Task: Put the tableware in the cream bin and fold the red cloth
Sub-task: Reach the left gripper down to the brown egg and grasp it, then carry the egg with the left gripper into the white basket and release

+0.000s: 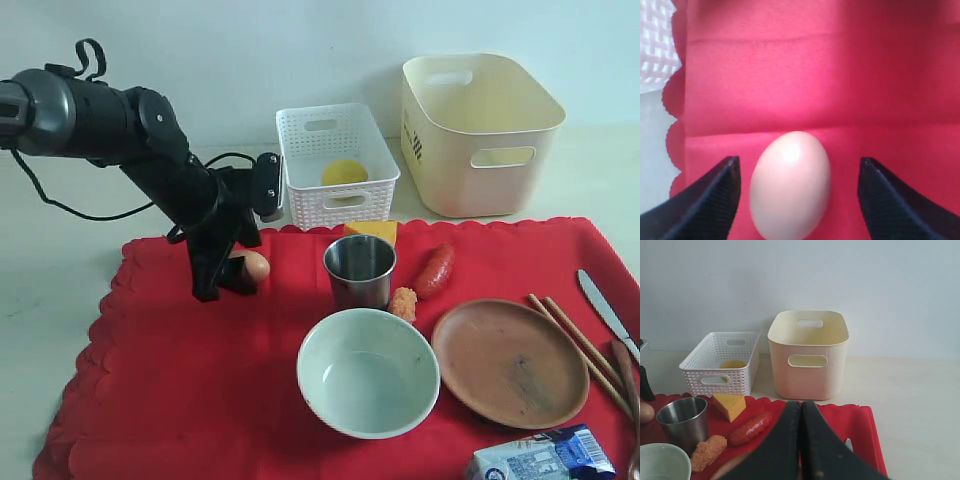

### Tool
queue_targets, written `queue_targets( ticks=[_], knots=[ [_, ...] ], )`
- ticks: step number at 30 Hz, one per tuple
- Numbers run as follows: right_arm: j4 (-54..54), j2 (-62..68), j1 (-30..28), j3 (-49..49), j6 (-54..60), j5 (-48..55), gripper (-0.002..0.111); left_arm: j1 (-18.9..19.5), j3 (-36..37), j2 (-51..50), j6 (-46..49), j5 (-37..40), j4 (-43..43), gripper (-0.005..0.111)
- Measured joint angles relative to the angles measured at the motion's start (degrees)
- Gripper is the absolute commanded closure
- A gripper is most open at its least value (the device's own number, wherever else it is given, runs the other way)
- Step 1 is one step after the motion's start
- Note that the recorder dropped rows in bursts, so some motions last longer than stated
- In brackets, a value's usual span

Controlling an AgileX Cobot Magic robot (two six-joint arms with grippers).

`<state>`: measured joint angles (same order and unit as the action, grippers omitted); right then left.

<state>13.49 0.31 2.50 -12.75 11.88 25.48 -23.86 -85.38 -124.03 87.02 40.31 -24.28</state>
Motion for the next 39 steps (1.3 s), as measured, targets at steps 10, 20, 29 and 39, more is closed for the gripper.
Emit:
queue_targets(
  ticks=[10, 20, 29, 39],
  knots=[
    [0.0, 0.0, 0.0, 0.0, 0.0, 0.0, 0.108, 0.0, -0.7, -0.2, -9.4, 0.6, 7.6, 0.107],
    [0.0, 0.0, 0.0, 0.0, 0.0, 0.0, 0.108, 0.0, -0.7, 11.5, -13.4, -1.1, 5.5, 0.107],
    [0.0, 0.0, 0.0, 0.0, 0.0, 0.0, 0.108, 0.1, -7.7, 9.9, -13.4, -8.8, -7.8, 0.107],
    [0.0, 0.0, 0.0, 0.0, 0.0, 0.0, 0.108, 1.6, -19.4, -0.9, -11.2, -11.0, -30.2, 0.107]
  ],
)
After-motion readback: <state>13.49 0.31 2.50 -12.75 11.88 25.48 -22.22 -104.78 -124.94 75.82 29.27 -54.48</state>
